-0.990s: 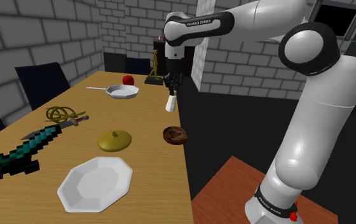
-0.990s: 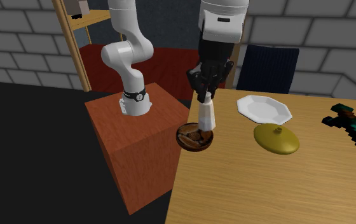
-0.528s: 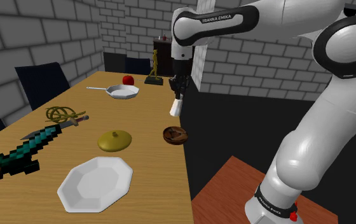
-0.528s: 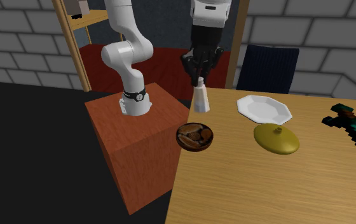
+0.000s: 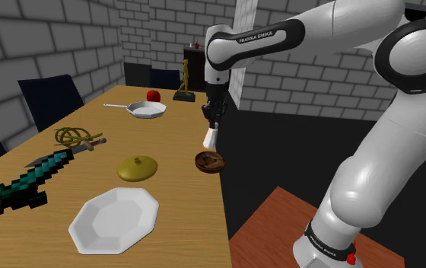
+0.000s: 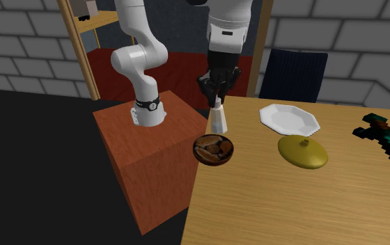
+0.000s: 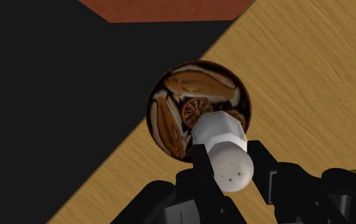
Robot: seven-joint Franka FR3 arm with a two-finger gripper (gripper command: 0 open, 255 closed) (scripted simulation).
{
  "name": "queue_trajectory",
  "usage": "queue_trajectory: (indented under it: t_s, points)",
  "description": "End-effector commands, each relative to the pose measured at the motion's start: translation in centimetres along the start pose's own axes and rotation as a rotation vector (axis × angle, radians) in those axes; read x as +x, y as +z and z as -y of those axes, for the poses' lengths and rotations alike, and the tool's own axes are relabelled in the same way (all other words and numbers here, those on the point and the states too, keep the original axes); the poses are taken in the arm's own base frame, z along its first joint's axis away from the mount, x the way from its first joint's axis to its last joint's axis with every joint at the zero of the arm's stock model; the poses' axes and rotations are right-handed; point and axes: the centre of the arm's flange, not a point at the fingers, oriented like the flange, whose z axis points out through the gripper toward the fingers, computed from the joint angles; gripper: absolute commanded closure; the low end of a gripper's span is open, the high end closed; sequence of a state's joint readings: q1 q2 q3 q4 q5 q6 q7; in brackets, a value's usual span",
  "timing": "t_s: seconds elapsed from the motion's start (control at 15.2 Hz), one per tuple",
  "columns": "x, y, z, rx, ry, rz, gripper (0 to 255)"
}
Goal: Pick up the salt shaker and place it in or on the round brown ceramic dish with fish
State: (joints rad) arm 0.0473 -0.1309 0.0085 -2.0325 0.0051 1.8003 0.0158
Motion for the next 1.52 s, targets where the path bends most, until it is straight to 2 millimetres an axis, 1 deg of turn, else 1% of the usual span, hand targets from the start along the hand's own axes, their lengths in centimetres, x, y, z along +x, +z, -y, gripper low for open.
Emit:
queue_trajectory:
  t_s: [0.0,0.73,1.25,1.32,1.45]
  points:
    - [0.0,1.1,0.1,0.0,0.0,-0.001,255]
    - [0.6,6.8,0.0,0.0,0.0,-0.001,255]
    - [0.6,6.8,0.0,0.0,0.0,-0.001,255]
    - [0.6,6.8,0.0,0.0,0.0,-0.001,0]
    - [0.6,6.8,0.0,0.0,0.0,-0.001,0]
